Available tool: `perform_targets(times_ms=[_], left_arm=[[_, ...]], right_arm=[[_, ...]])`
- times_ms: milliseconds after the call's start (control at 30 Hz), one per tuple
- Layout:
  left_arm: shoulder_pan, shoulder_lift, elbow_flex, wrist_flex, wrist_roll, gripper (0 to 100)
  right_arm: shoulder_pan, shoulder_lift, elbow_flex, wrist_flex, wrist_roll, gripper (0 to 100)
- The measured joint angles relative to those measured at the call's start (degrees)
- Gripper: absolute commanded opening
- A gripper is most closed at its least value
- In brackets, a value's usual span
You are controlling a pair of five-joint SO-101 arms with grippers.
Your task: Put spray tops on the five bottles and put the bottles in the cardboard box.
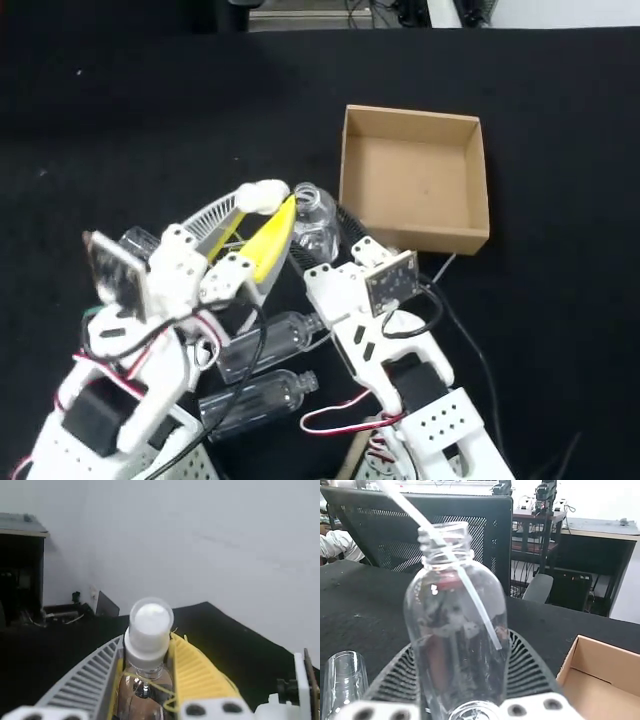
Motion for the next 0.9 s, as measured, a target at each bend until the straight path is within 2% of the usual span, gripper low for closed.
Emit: perform_targets(times_ms=[167, 333, 533, 767, 833, 900], left_arm=[[0.0, 16.88, -14.42, 9.32, -0.53, 3], [0.0, 27.96, -23.3, 12.04, -0.7, 3], [0.09, 27.69, -21.89, 5.45, -0.7, 3], [2.9, 19.08, -5.89, -7.56, -0.97, 3], [3.25, 16.44, -2.11, -10.64, -2.55, 3], [4.22, 14.95, 0.18, -11.52, -7.56, 5]], right_arm=[[0.09, 0.0, 0.0, 0.0, 0.0, 1.1], [0.18, 0.0, 0.0, 0.0, 0.0, 1.1], [0.44, 0.0, 0.0, 0.0, -0.26, 1.1], [0.44, 0.0, 0.0, 0.0, -0.26, 1.1], [0.44, 0.0, 0.0, 0.0, -0.26, 1.1], [0.44, 0.0, 0.0, 0.0, -0.18, 1.1]])
